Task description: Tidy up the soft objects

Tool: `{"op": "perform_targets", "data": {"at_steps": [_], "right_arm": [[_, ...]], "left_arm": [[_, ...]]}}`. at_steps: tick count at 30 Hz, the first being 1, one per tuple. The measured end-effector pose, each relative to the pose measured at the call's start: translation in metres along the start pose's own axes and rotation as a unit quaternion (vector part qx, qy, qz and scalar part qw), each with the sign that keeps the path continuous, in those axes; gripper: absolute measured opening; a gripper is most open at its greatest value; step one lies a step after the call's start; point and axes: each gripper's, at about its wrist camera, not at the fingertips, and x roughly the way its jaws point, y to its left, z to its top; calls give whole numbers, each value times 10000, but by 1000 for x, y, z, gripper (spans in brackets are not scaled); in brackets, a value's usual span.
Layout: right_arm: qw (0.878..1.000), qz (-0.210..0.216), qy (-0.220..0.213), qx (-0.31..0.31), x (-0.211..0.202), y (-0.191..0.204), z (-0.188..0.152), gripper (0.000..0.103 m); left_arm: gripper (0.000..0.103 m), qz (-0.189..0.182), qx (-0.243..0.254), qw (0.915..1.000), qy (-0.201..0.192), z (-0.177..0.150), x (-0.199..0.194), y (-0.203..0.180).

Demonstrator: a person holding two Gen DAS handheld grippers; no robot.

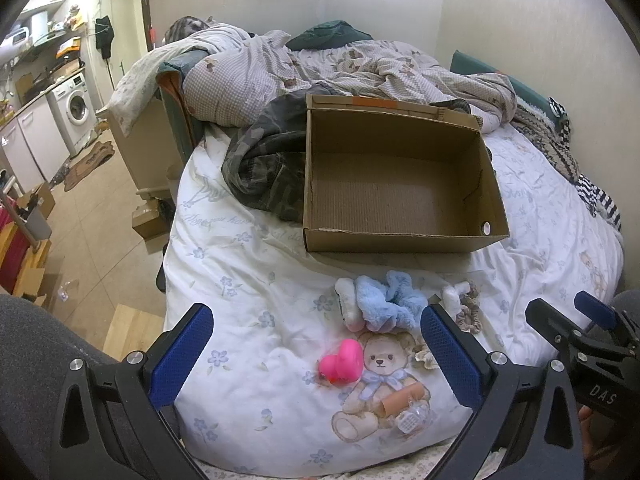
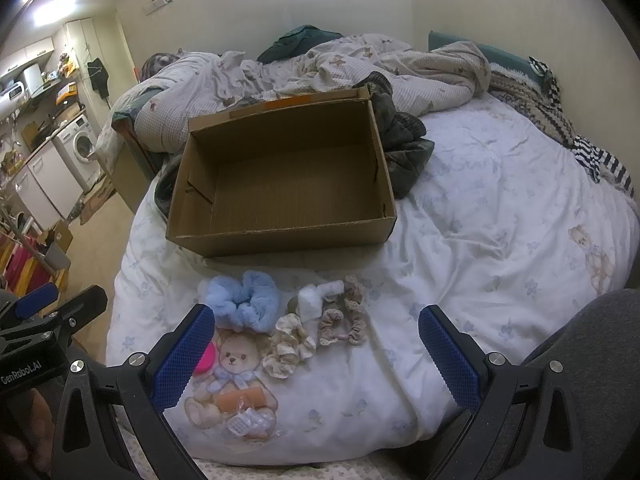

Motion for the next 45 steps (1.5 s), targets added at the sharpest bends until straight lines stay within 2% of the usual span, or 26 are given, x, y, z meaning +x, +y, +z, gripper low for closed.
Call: {"op": "perform_targets", "data": {"at_steps": [35,45], "right_arm": [[10000,-2,27,8,-1,-2,2,103],[10000,-7,40,-24,3,2,-2,103]], "left_arm": [[103,25,13,10000,17,1,1,0],[103,36,27,10000,21,-8,7,0]]}}
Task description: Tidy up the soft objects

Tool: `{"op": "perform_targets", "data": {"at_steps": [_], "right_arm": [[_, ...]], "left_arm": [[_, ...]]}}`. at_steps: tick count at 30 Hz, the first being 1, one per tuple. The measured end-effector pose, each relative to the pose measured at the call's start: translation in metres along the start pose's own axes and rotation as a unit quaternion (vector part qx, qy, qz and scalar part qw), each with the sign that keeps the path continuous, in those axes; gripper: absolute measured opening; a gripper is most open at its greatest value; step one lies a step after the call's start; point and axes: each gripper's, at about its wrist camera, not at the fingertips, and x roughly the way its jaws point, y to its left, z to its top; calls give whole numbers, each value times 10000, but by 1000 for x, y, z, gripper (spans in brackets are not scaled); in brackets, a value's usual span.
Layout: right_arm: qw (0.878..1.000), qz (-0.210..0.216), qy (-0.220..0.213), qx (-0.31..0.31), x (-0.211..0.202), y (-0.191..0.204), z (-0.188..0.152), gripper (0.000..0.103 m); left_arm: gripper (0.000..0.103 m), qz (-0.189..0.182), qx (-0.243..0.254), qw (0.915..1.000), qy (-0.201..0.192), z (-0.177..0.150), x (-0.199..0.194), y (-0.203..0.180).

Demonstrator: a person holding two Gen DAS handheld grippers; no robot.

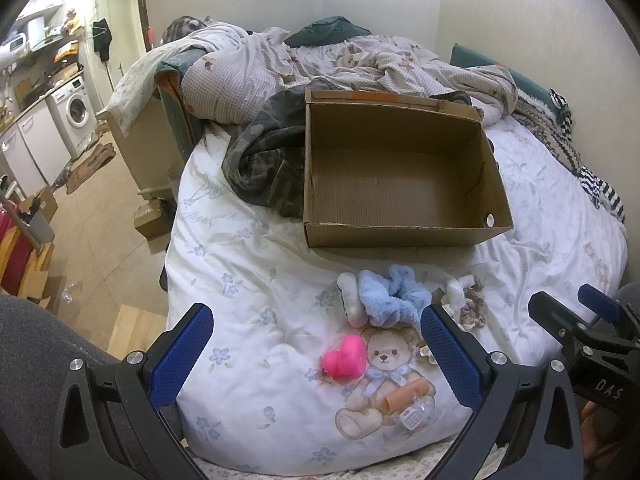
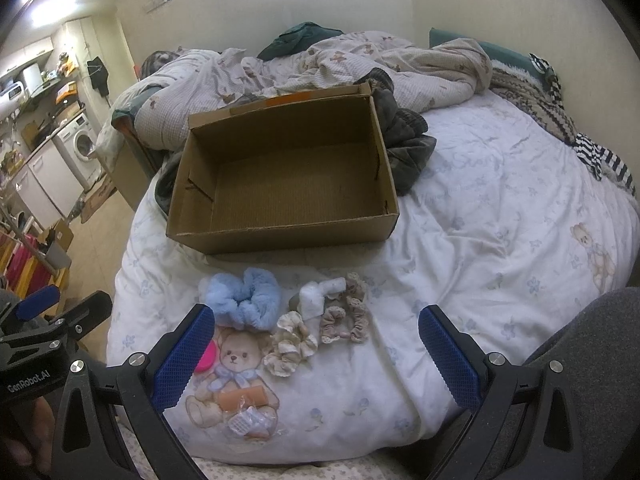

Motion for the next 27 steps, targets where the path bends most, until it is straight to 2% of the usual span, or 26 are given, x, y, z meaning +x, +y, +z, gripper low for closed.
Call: {"op": "perform_targets", "data": {"at_steps": [20,24,27], "right_arm": [[10000,85,16,-3,0,1,1,103],[9999,99,64,-29,1,1,2,103],[9996,197,193,-30,5,1,3,103]], "left_arm": [[103,18,12,10000,10,-2,0,1],[103,116,91,9999,-55,-3,-1,3],[103,87,96,9999,36,1,-1,2]]}}
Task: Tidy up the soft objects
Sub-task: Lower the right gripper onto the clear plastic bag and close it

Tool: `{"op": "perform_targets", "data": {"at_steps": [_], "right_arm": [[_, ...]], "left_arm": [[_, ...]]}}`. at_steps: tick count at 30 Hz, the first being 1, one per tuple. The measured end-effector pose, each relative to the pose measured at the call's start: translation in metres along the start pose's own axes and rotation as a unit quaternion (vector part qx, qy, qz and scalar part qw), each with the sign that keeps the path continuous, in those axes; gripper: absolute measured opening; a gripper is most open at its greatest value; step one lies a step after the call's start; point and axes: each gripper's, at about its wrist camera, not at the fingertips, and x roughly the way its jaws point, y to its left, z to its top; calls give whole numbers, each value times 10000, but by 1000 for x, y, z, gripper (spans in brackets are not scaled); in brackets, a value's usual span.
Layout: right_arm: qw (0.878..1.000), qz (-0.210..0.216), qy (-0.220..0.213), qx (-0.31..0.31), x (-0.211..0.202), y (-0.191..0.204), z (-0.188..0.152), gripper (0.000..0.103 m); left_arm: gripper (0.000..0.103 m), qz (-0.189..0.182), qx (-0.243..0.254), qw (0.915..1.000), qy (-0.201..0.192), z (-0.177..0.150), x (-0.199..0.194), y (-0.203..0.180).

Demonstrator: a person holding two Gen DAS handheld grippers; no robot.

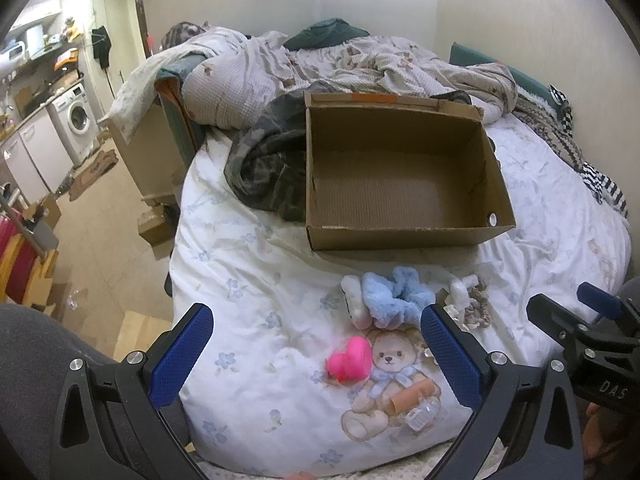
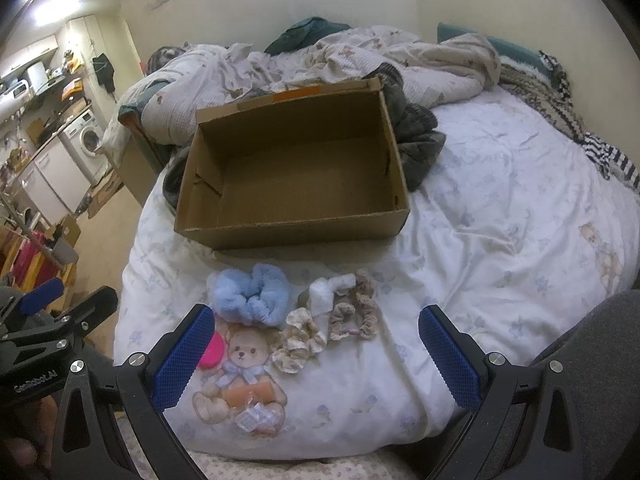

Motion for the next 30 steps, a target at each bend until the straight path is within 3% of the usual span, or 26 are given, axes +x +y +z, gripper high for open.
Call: {"op": "perform_targets", "data": {"at_steps": [8,14,17,19,20,24,30], "right_arm": [[9934,614,970,-15,30,7,-3,103],[9728,1059,2060,9,70,18,-19,103],[9669,1024,2333,-118,87,30,-27,103],[9585,1060,2642,-135,101,38,-37,89],[9548,1045,2777,-153,108,41,-42,87],[9464,684,3127,-423,127,54,-62,86],[9391,423,3365,-551,124,54,-84,86]], "left_arm": [[103,269,-127,9983,501,9,22,8],[103,428,-302,9923,1123,19,51,25],[103,421,-304,9894,1356,24,64,29],[103,405,-353,9875,1482,24,70,28],[103,380,-387,9868,1526,23,72,27],[103,299,-455,9853,1616,17,78,29],[103,270,-550,9843,1653,10,79,30]]}}
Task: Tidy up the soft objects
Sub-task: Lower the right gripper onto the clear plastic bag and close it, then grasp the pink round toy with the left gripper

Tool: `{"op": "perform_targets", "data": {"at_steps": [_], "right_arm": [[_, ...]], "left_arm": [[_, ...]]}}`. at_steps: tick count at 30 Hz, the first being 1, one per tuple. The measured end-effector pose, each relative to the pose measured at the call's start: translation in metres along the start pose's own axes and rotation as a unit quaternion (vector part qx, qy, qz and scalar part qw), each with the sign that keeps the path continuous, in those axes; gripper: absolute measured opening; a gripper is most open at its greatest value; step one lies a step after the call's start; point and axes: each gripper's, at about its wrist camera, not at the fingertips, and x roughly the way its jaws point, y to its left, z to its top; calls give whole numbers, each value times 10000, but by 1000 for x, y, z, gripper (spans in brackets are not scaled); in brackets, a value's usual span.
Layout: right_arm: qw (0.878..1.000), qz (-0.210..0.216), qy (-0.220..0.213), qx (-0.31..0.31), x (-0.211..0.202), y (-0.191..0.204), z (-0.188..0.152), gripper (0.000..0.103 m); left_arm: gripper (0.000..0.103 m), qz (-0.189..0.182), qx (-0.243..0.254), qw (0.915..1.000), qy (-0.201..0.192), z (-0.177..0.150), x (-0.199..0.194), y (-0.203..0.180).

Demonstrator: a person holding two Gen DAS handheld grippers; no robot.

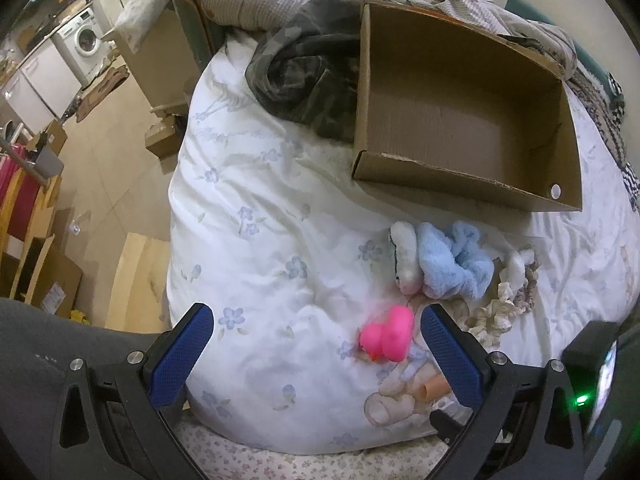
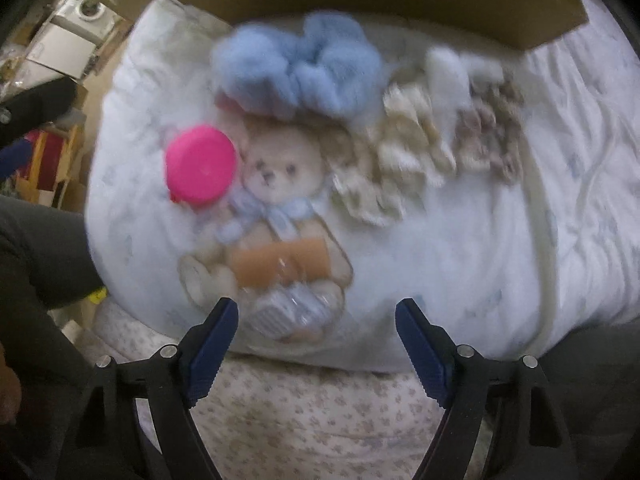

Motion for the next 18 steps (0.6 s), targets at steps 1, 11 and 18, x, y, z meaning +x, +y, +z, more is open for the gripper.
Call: {"op": "perform_targets", "data": {"at_steps": [1,11,18], "right_arm": [[9999,-34,100,-51,6,2,-2,86],[9991,243,-300,-150,-6,13,7,31],[9891,631,-1153,657,-54,-33,19,30]], "left_arm": [[103,-31,4,10000,9,0,1,-1],[103,-60,190,9997,120,-7,9,-9],[92,-241,-36,9986,460,-6,28,-6]]}}
